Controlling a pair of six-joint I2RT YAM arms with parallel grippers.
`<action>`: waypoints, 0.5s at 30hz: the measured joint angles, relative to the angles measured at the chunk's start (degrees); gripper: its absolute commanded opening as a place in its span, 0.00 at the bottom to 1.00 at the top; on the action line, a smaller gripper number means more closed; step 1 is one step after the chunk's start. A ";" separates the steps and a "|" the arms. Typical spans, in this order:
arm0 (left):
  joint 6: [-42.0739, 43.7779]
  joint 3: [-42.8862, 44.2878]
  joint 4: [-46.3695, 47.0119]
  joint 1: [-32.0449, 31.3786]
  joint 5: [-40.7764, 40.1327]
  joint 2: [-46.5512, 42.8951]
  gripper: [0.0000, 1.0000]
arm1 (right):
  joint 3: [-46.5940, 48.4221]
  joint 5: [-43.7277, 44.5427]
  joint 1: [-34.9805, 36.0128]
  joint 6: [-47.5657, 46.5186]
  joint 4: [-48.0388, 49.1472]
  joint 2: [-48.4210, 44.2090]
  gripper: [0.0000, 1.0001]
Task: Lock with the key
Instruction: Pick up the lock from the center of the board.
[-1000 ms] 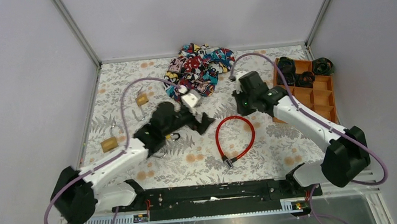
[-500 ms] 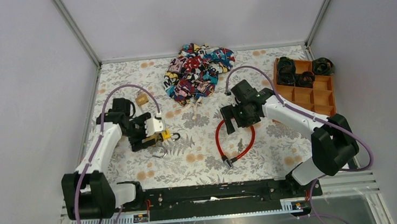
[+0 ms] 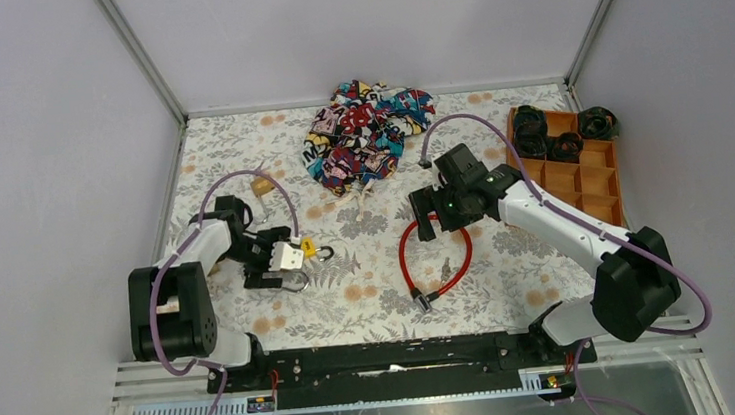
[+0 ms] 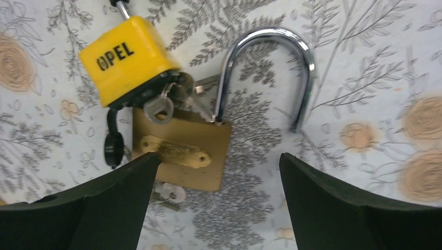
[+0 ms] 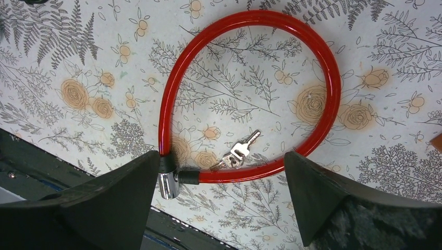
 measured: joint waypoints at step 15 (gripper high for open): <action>1.57 9.27 -2.32 -3.61 -0.15 10.14 0.95 | -0.20 1.05 0.00 -1.84 0.20 -0.48 0.95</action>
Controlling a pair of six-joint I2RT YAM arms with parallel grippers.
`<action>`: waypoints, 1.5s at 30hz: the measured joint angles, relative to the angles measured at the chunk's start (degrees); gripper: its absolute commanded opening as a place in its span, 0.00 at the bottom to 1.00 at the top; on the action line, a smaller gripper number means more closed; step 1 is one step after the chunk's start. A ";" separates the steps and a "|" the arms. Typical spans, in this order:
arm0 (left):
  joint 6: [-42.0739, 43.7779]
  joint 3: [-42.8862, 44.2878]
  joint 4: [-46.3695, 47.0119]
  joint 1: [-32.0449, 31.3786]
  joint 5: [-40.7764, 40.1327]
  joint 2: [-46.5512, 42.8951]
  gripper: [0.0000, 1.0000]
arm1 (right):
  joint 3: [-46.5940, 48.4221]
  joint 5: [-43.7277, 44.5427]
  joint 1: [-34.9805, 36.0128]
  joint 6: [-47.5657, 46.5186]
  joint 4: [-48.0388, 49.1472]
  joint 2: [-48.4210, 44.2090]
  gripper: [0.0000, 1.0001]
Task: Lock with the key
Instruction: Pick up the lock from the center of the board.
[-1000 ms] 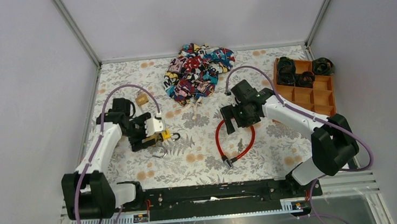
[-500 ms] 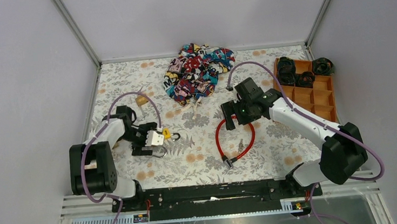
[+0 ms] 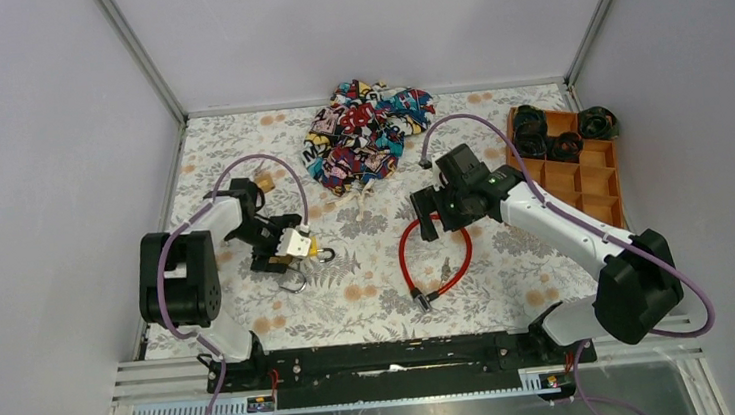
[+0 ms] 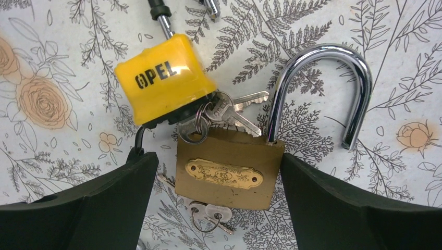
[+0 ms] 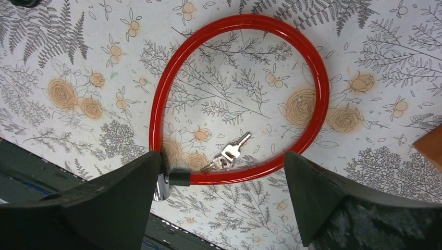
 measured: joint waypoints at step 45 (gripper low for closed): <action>-19.37 -13.75 10.32 0.50 4.90 -21.20 0.00 | 15.15 -14.91 16.28 24.87 37.68 29.55 0.75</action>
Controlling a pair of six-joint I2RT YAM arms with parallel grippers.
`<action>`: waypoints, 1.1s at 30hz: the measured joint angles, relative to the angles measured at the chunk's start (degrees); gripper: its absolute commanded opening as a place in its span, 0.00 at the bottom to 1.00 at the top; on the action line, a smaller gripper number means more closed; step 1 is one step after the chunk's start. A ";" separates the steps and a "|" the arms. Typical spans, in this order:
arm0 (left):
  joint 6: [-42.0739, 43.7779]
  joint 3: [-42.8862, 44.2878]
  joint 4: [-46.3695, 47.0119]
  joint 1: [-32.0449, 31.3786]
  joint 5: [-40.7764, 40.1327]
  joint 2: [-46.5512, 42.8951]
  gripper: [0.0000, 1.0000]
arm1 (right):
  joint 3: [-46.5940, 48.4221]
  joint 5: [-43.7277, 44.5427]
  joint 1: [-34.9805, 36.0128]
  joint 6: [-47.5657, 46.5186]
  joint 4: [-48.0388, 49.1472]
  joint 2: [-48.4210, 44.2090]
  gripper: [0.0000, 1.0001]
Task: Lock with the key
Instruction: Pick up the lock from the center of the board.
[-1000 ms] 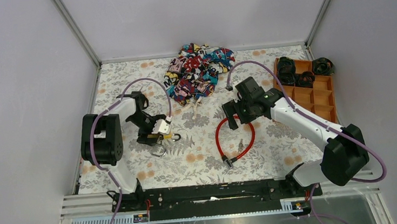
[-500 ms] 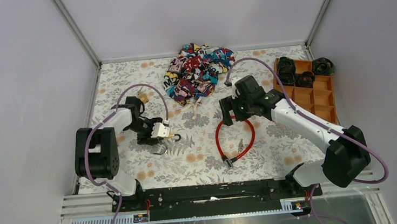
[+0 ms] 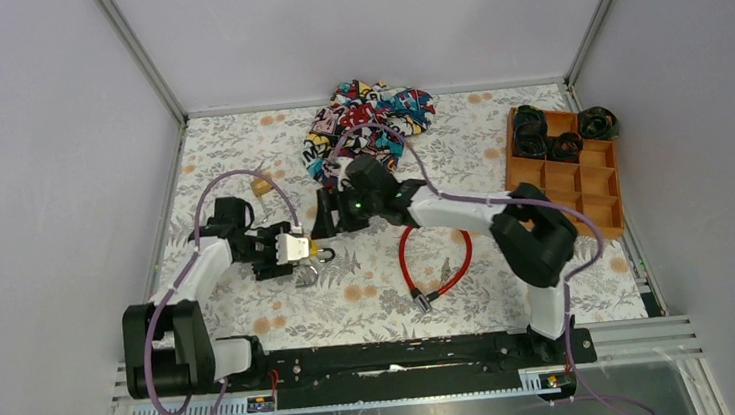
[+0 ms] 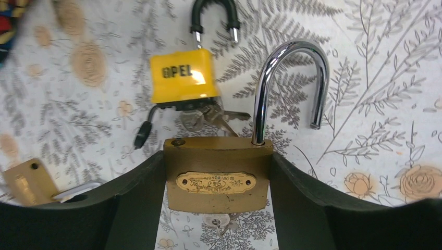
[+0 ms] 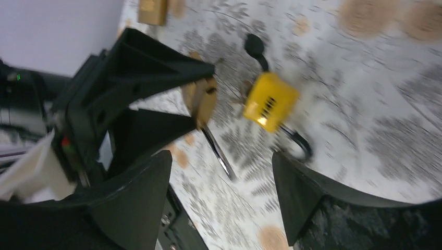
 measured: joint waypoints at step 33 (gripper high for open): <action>-10.58 1.22 7.34 -0.20 11.34 -7.13 0.98 | 10.14 -16.65 -0.98 23.04 13.84 17.86 0.00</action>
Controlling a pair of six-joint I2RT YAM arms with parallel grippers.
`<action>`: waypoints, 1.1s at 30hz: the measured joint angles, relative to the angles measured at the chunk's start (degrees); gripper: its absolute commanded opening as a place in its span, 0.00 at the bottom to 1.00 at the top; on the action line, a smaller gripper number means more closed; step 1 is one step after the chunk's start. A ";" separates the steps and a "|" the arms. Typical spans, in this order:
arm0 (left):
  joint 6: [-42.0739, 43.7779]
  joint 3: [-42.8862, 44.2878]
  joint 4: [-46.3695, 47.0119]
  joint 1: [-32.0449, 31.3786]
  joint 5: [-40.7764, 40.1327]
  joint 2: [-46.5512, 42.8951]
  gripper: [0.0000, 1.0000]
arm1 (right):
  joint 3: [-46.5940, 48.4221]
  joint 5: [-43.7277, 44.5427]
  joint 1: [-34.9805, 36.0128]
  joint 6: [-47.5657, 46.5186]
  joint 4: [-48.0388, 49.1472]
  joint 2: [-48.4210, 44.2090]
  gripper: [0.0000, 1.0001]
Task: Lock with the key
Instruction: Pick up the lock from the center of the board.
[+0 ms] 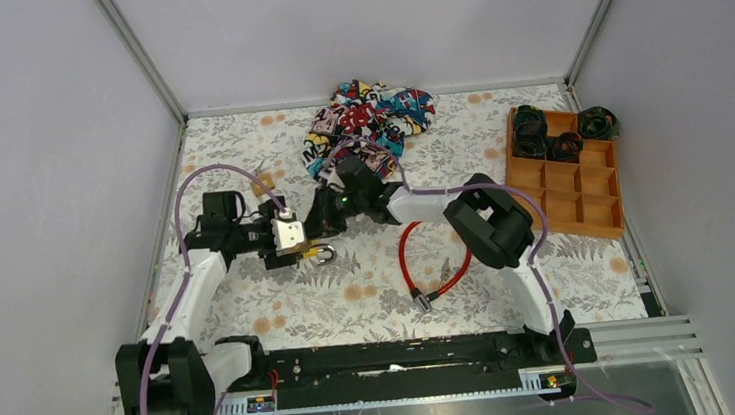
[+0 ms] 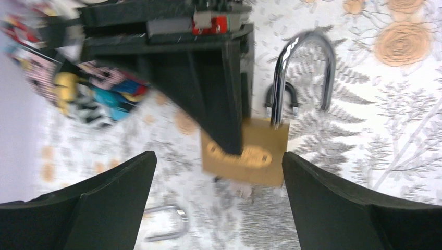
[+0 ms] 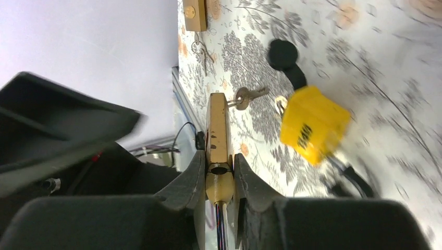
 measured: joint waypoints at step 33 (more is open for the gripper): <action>-6.78 -18.40 67.17 -20.98 -20.85 -13.38 0.37 | -15.08 6.58 -6.58 19.56 6.99 -27.87 0.00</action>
